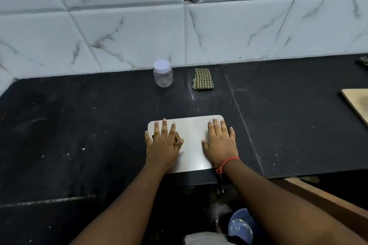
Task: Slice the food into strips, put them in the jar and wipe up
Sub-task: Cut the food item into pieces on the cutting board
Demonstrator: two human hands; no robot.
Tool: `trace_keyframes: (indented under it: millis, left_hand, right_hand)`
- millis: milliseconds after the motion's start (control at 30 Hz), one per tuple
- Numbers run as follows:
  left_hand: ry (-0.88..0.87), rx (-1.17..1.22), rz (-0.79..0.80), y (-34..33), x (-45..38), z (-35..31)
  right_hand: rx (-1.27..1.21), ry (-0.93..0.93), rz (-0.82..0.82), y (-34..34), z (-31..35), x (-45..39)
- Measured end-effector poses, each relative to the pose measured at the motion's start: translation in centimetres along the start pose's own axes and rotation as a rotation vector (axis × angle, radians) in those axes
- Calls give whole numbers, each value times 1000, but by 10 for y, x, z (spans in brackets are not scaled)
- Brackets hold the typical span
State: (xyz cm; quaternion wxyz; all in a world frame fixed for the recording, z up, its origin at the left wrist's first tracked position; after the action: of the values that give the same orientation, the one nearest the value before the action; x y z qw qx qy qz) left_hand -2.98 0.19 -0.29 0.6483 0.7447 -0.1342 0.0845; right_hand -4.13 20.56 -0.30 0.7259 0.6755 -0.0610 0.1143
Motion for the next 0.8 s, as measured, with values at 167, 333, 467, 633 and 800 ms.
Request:
trace_keyframes:
  millis: [167, 333, 467, 633, 800]
  left_hand:
    - [-18, 2, -17, -8, 3, 3]
    - [-59, -4, -67, -12, 0, 3]
    - [-93, 31, -120, -10, 0, -2]
    - [-61, 65, -93, -7, -3, -2]
    - [-61, 125, -150, -2, -1, 4]
  right_hand:
    - [-54, -115, -169, -6, -1, 21]
    - [-143, -173, -121, -13, -5, 22]
    - [-232, -209, -87, -12, -5, 18]
    - [-425, -208, -48, -17, -4, 11]
    - [-529, -183, -33, -10, 3, 11]
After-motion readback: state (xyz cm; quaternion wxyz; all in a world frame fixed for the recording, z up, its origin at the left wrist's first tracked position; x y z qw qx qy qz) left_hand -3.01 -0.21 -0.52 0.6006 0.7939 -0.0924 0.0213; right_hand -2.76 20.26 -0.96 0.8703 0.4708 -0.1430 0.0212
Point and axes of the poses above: each hand's wrist, its own x-axis away from the middle knuckle, its own y-axis out of the back of the hand, z = x × y, the point moved 3 cm from there along -x, towards the middle knuckle, and after that the axes turned 12 degrees about z, right-handed, at the moved point
